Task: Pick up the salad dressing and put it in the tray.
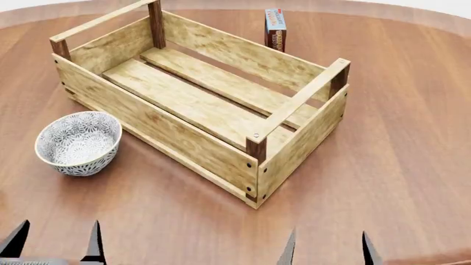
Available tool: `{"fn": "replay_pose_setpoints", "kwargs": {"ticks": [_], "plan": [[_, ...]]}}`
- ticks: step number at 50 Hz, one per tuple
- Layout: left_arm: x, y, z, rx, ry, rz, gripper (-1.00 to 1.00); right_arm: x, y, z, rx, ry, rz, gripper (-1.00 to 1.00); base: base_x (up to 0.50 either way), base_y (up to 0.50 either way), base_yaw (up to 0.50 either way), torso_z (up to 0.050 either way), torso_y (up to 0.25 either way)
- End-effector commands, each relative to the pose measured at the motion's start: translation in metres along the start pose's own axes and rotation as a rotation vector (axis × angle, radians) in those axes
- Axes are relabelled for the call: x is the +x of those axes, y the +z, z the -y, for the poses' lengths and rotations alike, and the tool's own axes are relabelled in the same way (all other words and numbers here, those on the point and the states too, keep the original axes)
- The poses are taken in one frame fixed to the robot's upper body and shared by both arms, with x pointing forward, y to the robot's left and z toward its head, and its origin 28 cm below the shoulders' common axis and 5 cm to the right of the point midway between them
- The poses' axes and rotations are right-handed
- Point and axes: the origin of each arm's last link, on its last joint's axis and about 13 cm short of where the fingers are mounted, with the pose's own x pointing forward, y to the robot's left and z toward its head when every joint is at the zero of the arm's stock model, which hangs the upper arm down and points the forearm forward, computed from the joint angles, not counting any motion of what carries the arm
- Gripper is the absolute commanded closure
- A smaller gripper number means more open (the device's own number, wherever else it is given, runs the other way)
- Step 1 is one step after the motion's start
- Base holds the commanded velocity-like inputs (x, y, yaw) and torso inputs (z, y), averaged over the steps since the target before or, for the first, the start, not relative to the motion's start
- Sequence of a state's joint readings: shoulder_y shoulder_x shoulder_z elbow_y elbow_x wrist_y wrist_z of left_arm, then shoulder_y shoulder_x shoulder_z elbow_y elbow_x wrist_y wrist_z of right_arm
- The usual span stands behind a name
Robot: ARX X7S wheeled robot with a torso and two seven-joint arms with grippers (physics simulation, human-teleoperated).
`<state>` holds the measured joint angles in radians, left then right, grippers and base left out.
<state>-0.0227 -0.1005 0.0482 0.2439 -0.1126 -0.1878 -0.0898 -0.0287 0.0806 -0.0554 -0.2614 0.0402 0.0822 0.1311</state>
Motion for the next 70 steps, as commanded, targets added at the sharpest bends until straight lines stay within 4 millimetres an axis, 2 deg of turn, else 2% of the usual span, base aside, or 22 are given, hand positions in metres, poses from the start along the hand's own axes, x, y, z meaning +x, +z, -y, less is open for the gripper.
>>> {"fn": "replay_pose_setpoints", "kwargs": {"ticks": [1,9,39,49,70], "plan": [[-0.001,0.047,-0.005,-0.020,-0.025,0.103,-1.00,0.000,0.047,0.008,0.031,-0.052,0.140,-1.00,0.09,0.00,0.00,0.000,0.000],[0.002,0.055,-0.009,-0.022,0.018,0.158,-1.00,0.001,0.058,0.013,0.036,-0.083,0.188,-1.00,0.40,0.00,0.00,0.000,0.000],[0.001,0.052,-0.009,-0.008,0.002,0.156,-1.00,0.001,0.057,0.014,0.049,-0.087,0.174,-1.00,0.50,0.00,0.00,0.000,0.000],[0.002,0.052,-0.009,-0.006,0.003,0.158,-1.00,-0.001,0.056,0.014,0.039,-0.066,0.206,-1.00,0.00,0.05,0.00,0.000,0.000],[0.003,0.054,-0.010,-0.004,0.002,0.162,-1.00,0.000,0.059,0.014,0.024,-0.068,0.222,-1.00,0.00,0.50,0.00,0.000,0.000]]}}
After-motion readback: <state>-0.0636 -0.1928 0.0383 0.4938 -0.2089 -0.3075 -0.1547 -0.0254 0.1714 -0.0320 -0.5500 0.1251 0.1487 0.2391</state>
